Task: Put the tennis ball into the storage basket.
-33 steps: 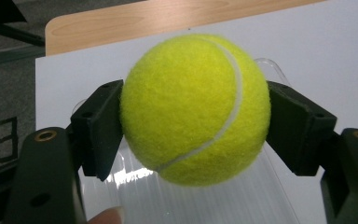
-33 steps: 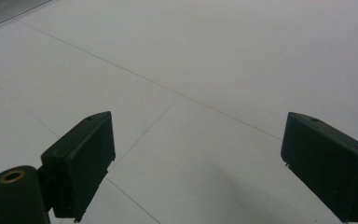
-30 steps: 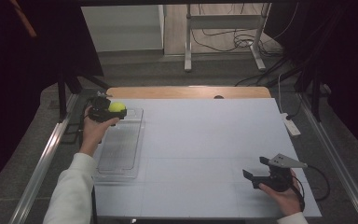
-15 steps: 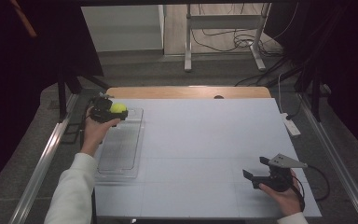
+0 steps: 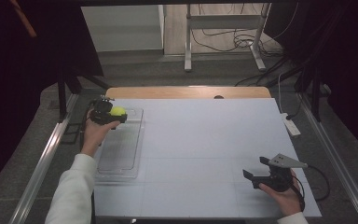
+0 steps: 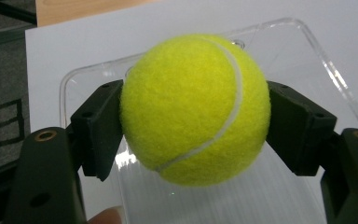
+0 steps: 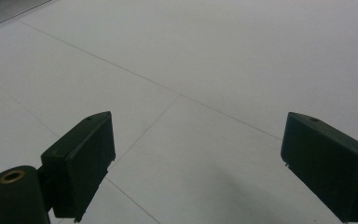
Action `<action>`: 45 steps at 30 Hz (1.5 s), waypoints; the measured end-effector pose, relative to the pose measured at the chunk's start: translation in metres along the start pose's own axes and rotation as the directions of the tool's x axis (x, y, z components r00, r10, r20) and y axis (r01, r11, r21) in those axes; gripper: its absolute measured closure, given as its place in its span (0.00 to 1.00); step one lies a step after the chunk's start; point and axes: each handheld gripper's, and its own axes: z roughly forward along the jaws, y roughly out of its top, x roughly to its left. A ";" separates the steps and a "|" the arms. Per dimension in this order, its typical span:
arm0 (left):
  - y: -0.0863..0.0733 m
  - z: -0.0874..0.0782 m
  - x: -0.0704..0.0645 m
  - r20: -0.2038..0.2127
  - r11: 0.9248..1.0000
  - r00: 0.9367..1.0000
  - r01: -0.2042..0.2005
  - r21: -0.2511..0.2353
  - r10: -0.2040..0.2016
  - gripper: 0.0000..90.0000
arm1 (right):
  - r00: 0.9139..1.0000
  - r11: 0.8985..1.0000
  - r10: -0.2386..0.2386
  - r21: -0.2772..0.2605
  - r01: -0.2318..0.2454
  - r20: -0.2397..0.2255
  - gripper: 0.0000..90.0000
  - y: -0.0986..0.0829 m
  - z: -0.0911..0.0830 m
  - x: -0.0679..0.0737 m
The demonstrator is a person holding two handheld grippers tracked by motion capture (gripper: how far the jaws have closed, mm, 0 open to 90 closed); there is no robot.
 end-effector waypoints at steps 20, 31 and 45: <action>-0.004 0.010 0.000 0.001 0.998 1.000 -0.017 0.059 0.017 0.30 | 1.000 1.000 0.001 0.001 -0.001 -0.001 0.11 0.000 0.000 0.000; -0.005 0.013 -0.001 0.001 0.997 1.000 -0.019 0.072 0.019 0.30 | 1.000 1.000 0.000 0.000 0.000 0.000 0.11 0.000 0.000 0.000; -0.008 0.020 -0.001 -0.002 0.994 1.000 -0.029 0.106 0.029 0.29 | 1.000 1.000 -0.001 0.001 0.001 0.000 0.11 0.000 0.000 0.000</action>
